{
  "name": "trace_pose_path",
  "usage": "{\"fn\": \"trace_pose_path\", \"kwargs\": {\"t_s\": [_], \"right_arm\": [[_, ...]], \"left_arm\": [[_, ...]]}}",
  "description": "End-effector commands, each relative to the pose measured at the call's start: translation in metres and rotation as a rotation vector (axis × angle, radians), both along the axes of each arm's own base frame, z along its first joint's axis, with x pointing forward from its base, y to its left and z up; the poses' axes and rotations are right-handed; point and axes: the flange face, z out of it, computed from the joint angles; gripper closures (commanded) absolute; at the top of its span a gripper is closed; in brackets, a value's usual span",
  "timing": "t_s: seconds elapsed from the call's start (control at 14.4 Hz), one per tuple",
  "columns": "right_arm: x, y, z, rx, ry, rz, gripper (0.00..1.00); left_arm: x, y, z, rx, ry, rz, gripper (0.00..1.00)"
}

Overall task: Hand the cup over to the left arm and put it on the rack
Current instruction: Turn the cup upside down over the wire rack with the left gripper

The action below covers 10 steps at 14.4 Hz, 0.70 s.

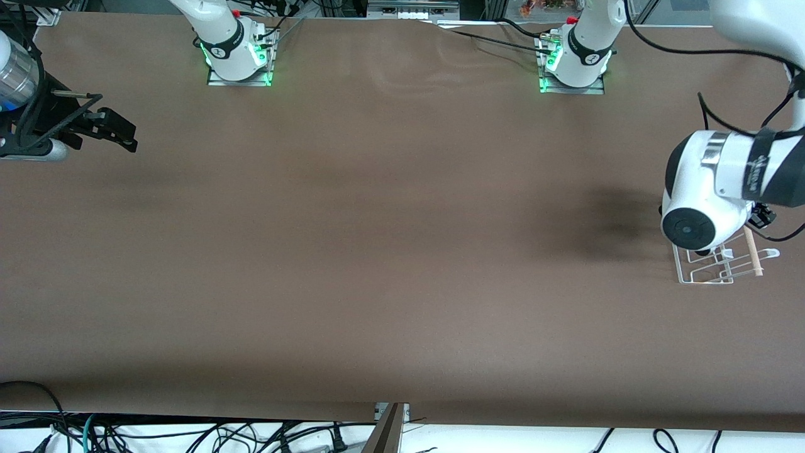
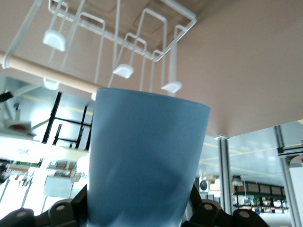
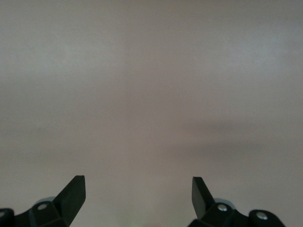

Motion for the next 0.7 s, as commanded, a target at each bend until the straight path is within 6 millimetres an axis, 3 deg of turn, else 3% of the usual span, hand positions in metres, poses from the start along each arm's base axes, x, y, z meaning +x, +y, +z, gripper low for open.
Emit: {"fn": "trace_pose_path", "kwargs": {"t_s": [0.0,0.07,0.42,0.63], "right_arm": [[-0.006,0.002,-0.001,-0.018,0.015,0.052,0.01],[-0.006,0.002,-0.003,-0.014,0.020,0.030,0.01],[-0.003,-0.013,-0.002,0.079,0.013,-0.147,0.01],[-0.001,-0.010,-0.003,0.071,0.007,-0.142,0.01]], "left_arm": [[0.002,-0.006,0.009,0.048,-0.016,-0.022,0.98],[0.003,-0.014,0.007,0.063,-0.009,-0.043,0.98],[-0.004,-0.009,-0.023,0.189,0.026,-0.100,0.99],[-0.022,-0.010,-0.053,0.254,0.025,-0.116,1.00]]}}
